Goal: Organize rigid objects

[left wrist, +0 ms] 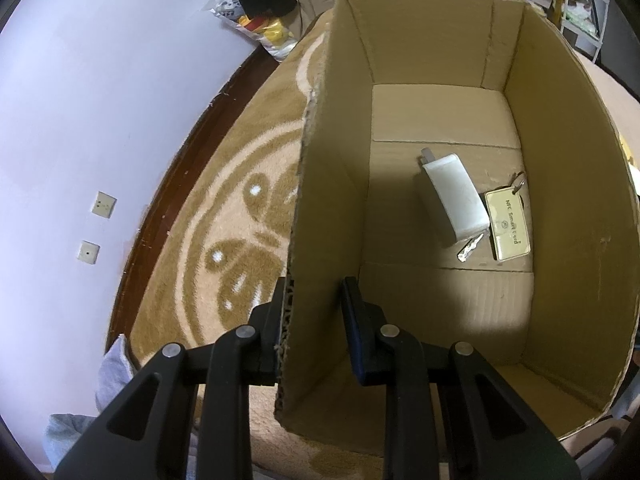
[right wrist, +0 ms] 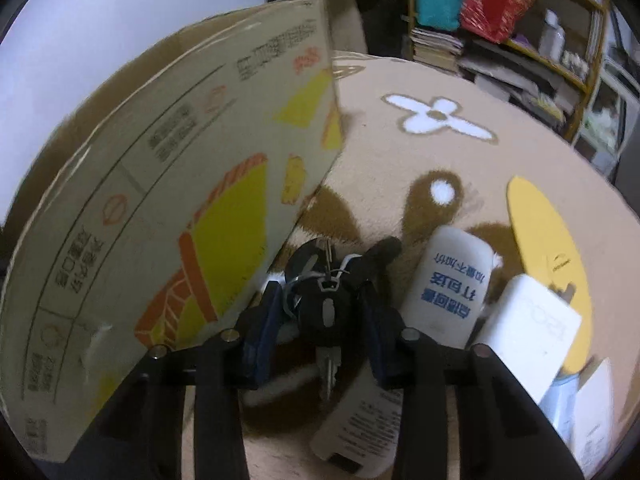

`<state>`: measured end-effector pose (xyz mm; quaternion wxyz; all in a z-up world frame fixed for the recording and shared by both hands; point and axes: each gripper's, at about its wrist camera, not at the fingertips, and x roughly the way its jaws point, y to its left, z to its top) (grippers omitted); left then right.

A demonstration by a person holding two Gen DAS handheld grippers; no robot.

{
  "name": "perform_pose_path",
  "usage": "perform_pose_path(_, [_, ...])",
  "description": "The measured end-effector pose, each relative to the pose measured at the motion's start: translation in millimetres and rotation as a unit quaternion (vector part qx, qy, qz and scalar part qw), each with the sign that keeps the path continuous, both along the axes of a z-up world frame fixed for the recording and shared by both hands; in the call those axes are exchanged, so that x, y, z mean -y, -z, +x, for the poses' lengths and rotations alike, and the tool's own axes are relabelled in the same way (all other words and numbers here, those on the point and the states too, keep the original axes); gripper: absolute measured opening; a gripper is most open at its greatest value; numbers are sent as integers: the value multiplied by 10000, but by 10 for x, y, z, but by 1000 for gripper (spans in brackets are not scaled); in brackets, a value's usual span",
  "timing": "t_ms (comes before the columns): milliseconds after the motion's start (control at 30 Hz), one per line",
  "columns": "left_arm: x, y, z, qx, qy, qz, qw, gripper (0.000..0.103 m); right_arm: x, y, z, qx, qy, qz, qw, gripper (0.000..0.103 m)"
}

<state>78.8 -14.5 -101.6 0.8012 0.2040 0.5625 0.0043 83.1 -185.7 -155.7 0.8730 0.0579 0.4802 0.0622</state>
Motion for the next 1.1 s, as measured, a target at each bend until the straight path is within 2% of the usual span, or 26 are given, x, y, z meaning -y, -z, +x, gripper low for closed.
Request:
perform_pose_path(67, [-6,-9,13,-16,-27,-38,10000,24,35,-9,-6,39,106,118,9999,37])
perform_pose_path(233, [-1,-6,27,-8,-7,-2,10000,24,14,-73,-59,192,214,-23,9996,30])
perform_pose_path(300, [-9,-6,35,-11,-15,-15,10000,24,4,-90,-87,249,302,-76,9992,30])
perform_pose_path(700, [30,18,23,-3,-3,8,10000,24,375,-338,-135,599,1004,423,9922,30])
perform_pose_path(900, [28,19,23,-4,-1,11,10000,24,413,-605,-178,963,1099,576,9876,30])
perform_pose_path(1100, [31,19,22,-2,-1,12,10000,24,373,-997,-262,1551,1117,754,9787,29])
